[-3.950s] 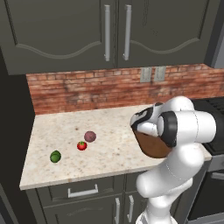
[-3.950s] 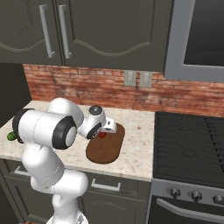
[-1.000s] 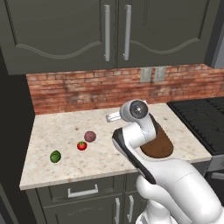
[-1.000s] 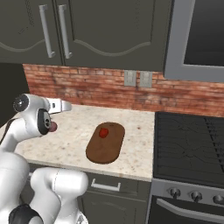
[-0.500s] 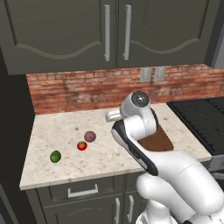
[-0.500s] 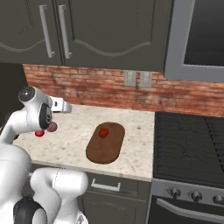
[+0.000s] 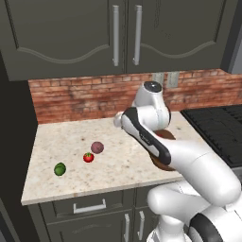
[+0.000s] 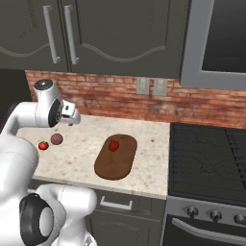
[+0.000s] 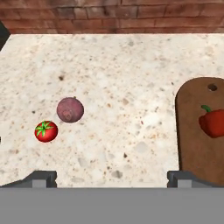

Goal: Place the avocado, onion, tomato, and bell pepper on the cutting board.

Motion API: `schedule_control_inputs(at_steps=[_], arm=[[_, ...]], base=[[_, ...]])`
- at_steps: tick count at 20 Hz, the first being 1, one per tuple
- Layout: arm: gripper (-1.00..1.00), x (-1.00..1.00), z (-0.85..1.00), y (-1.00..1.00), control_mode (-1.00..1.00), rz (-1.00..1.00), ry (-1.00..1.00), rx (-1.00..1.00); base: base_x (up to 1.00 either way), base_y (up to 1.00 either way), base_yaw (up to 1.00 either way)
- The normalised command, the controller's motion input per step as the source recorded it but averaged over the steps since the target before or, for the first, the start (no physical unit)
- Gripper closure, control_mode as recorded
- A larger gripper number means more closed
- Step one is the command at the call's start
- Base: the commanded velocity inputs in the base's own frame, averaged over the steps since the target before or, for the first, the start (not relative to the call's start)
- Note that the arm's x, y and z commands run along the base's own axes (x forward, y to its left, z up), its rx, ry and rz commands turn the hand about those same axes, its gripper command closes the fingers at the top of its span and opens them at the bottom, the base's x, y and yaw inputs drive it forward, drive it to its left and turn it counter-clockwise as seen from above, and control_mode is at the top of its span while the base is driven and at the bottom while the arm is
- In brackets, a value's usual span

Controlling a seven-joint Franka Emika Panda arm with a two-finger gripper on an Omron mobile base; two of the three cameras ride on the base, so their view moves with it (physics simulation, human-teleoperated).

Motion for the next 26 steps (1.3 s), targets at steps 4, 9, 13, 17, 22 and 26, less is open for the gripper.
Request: schedule_control_inputs(at_steps=[4,9,13,17,22,26], arm=[[-1.00,0.01,0.00,0.01,-1.00,0.00,0.23,0.11],[-1.00,-0.02,-0.10,0.24,-1.00,0.00,0.07,0.02],[-1.00,0.00,-0.39,0.43,-1.00,0.00,0.00,0.00],[-1.00,0.00,-0.35,0.38,-1.00,0.00,0.00,0.00],[-1.00,0.00,-0.03,0.27,-1.00,0.00,0.00,0.00],[-1.00,0.00,0.04,0.22,-1.00,0.01,0.00,0.00]], base=[[0.00,0.00,0.00],[0.00,0.00,0.00],[0.00,0.00,0.00],[0.00,0.00,0.00],[0.00,0.00,0.00],[0.00,0.00,0.00]])
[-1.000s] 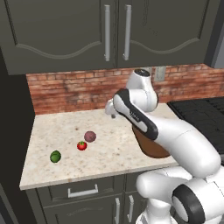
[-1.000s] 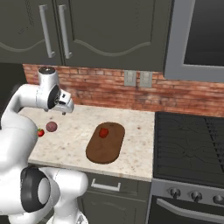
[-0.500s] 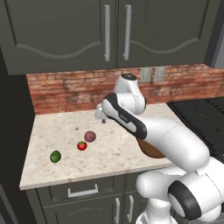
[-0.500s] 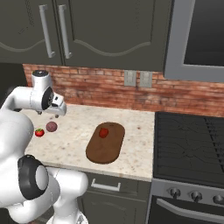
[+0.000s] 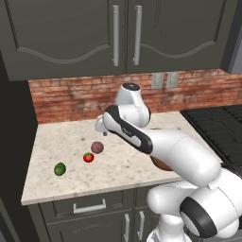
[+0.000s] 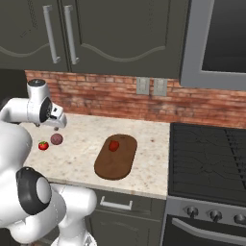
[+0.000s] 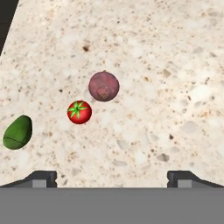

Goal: Place the avocado, onion, tomato, and bell pepper on the cutting board.

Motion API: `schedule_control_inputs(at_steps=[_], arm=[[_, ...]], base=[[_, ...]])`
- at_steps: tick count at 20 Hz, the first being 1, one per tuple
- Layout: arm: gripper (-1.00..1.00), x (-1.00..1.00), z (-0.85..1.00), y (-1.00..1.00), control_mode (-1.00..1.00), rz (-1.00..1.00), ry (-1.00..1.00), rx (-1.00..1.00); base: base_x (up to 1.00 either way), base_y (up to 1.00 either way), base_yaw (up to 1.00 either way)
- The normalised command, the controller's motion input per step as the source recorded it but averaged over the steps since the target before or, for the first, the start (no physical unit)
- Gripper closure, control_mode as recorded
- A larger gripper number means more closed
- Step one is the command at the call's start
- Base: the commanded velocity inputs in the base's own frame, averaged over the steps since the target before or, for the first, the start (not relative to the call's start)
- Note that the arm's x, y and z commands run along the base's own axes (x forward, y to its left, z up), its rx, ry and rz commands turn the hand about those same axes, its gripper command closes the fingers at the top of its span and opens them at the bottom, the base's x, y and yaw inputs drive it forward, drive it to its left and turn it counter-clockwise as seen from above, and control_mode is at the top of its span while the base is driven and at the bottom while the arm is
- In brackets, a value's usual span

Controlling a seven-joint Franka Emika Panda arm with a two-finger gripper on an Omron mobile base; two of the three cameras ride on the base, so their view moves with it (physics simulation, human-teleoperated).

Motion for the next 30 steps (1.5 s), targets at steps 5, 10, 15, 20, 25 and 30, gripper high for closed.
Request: schedule_control_inputs(at_steps=[5,10,15,20,25,30], arm=[[-1.00,0.00,0.00,0.23,-1.00,0.01,0.00,0.00],[-1.00,0.00,0.00,0.27,-1.00,0.01,0.00,0.00],[-1.00,0.00,0.00,0.27,-1.00,0.01,0.00,0.00],[-1.00,0.03,0.00,0.18,-1.00,0.02,0.00,0.00],[-1.00,0.07,-0.04,0.13,-1.00,0.03,0.00,-0.01],[-1.00,0.13,-0.14,0.09,-1.00,0.05,0.00,-0.02]], base=[[0.00,0.00,0.00],[0.00,0.00,0.00],[0.00,0.00,0.00],[0.00,0.00,0.00],[0.00,0.00,0.00],[0.00,0.00,0.00]])
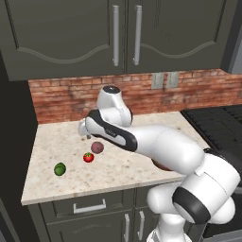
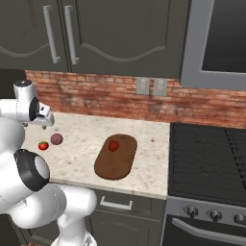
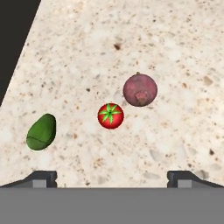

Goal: Place the avocado, onion, tomato, and bell pepper on the cutting board.

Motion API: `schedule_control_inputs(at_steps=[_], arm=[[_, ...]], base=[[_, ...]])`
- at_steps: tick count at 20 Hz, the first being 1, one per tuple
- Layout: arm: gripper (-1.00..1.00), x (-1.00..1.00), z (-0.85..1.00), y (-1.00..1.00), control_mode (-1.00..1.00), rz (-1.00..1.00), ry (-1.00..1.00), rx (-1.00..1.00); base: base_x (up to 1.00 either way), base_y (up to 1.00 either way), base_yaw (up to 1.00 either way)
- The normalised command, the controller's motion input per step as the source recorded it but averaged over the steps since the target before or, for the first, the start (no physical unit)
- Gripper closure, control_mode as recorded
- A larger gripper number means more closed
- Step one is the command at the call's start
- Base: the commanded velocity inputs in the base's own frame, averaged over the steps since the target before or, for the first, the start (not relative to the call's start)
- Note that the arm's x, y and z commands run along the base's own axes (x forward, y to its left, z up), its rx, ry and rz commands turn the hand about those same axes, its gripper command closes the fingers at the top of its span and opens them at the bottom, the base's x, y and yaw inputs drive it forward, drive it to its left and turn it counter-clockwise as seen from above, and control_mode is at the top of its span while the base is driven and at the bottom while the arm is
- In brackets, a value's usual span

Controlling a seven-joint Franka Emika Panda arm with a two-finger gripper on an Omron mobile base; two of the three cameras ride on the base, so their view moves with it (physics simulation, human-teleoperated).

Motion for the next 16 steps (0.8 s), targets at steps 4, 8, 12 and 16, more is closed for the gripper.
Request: schedule_control_inputs(at_steps=[4,8,12,16], arm=[[-1.00,0.11,-0.17,0.12,-1.00,0.04,0.00,-0.02],[-1.00,0.11,-0.20,0.15,-1.00,0.03,0.00,-0.02],[-1.00,0.11,-0.12,0.13,-1.00,0.03,0.00,-0.01],[-1.00,0.09,-0.07,0.03,-1.00,0.02,0.00,-0.01]], base=[[0.00,0.00,0.00],[0.00,0.00,0.00],[0.00,0.00,0.00],[0.00,0.00,0.00]])
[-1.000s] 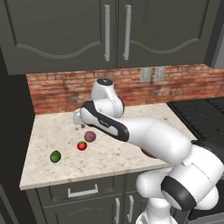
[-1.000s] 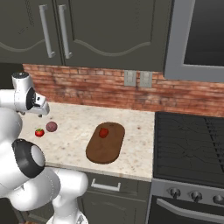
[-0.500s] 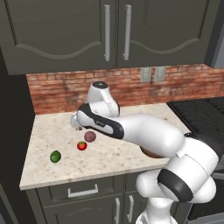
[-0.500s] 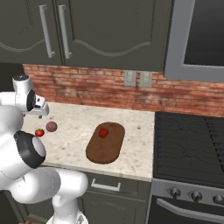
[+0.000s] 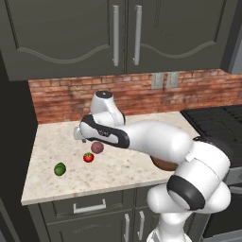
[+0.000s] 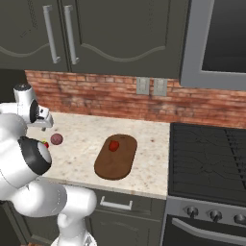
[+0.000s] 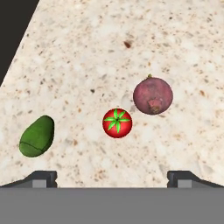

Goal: Place the avocado, onion, tomato, and bell pepper on the cutting board.

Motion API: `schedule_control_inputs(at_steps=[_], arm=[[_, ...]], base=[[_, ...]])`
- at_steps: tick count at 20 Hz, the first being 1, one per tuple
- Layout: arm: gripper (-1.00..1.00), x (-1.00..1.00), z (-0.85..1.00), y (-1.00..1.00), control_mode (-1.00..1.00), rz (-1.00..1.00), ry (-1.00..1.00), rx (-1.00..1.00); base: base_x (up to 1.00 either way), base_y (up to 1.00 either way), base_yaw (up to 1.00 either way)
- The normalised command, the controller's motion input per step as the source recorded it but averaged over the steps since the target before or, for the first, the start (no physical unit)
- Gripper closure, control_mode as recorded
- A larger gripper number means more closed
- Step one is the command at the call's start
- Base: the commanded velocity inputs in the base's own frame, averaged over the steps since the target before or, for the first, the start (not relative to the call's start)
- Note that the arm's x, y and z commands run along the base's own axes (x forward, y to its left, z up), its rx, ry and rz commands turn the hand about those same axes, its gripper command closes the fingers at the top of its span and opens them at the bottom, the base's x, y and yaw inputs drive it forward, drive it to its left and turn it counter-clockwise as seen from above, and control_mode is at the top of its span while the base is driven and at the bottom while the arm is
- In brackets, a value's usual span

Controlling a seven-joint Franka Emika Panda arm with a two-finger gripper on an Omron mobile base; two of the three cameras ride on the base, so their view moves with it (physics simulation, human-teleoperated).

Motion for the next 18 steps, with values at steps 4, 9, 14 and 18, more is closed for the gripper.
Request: schedule_control_inputs(at_steps=[4,9,14,18], arm=[[-1.00,0.13,-0.09,0.00,-1.00,0.01,0.00,0.00],[-1.00,0.11,-0.11,0.00,-1.00,0.01,0.00,0.00],[-1.00,0.10,-0.15,0.00,-1.00,0.01,0.00,0.00],[-1.00,0.13,-0.17,0.00,-1.00,0.01,0.00,0.00]], base=[[0.00,0.00,0.00],[0.00,0.00,0.00],[0.00,0.00,0.00],[0.00,0.00,0.00]])
